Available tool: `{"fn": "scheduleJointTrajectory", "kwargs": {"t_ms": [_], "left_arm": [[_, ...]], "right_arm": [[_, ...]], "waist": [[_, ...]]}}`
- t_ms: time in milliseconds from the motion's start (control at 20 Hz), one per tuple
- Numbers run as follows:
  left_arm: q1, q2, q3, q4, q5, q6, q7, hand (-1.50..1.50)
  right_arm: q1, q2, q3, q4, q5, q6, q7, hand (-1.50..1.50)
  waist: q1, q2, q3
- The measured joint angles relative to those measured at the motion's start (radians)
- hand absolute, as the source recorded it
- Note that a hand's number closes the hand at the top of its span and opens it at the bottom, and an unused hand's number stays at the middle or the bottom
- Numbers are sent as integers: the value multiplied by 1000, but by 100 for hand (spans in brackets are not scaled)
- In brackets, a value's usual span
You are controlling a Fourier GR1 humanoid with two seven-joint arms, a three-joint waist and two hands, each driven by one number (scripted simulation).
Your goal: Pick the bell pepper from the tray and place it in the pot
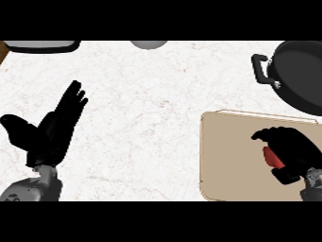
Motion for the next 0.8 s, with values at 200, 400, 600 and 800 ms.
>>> {"fn": "scheduleJointTrajectory", "kwargs": {"t_ms": [200, 400, 600, 800], "left_arm": [[0, -9, 7, 26, -5, -9, -22, 0], [1, -13, 11, 18, -15, -14, -19, 0], [-20, -9, 30, 20, -8, -18, 5, 0], [-5, -12, 35, 13, -14, -6, -3, 0]], "right_arm": [[0, 16, 1, 11, 14, -56, -66, 150], [-25, 48, -1, 31, 42, -67, -88, 150], [-1, 34, -92, 34, 6, -81, -108, 150], [-3, 13, -344, 128, -116, -79, -39, 150]], "waist": [[-1, 0, 0], [-1, -1, 0], [-7, 0, 0], [-26, 1, 2]]}}
